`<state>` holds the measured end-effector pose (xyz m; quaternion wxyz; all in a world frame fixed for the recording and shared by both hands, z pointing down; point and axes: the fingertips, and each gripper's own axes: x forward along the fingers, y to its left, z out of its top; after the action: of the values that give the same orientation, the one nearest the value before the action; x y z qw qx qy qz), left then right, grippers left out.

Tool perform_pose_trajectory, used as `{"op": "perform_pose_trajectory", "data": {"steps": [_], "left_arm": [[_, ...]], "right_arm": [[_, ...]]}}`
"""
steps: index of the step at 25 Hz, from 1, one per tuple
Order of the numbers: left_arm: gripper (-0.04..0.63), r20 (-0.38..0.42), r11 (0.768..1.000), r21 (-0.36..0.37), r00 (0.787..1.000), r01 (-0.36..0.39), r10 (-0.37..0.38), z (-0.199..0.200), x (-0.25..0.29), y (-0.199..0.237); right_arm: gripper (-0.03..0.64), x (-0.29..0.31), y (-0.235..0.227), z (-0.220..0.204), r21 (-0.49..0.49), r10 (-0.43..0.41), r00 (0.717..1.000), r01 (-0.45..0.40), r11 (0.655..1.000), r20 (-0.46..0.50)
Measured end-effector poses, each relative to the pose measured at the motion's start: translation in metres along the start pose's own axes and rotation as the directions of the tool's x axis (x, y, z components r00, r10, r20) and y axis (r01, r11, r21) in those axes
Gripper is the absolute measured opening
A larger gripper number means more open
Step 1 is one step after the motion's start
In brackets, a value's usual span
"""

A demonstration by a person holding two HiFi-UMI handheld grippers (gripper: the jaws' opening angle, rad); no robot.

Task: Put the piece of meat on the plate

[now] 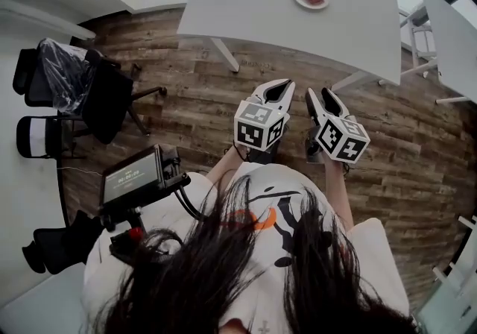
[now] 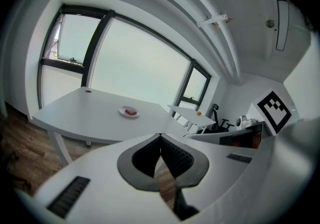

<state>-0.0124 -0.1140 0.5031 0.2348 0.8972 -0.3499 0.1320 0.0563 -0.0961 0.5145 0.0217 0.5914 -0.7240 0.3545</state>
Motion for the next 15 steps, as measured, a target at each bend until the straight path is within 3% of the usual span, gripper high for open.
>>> {"op": "perform_pose_trajectory", "data": {"steps": [4,8,12,15], "left_arm": [[0.005,0.018,1.0,0.006,1.0,-0.014,0.014,-0.022,-0.014,-0.056],[0.005,0.03,1.0,-0.011,0.999,-0.029,0.029,-0.032,-0.018,-0.08],[0.006,0.053,0.998,-0.015,0.997,-0.054,0.054,-0.066,-0.037,-0.139],[0.006,0.059,0.996,-0.023,0.994,-0.09,0.091,-0.085,-0.053,-0.161]], "right_arm": [[0.201,-0.057,-0.015,-0.013,-0.022,0.035,0.999,-0.034,0.999,0.014],[0.201,-0.076,-0.023,-0.019,-0.042,0.059,0.998,-0.06,0.997,-0.011],[0.201,-0.133,-0.041,-0.042,-0.071,0.094,0.995,-0.095,0.993,-0.019],[0.201,-0.156,-0.042,-0.056,-0.084,0.126,0.991,-0.129,0.988,-0.037]]}}
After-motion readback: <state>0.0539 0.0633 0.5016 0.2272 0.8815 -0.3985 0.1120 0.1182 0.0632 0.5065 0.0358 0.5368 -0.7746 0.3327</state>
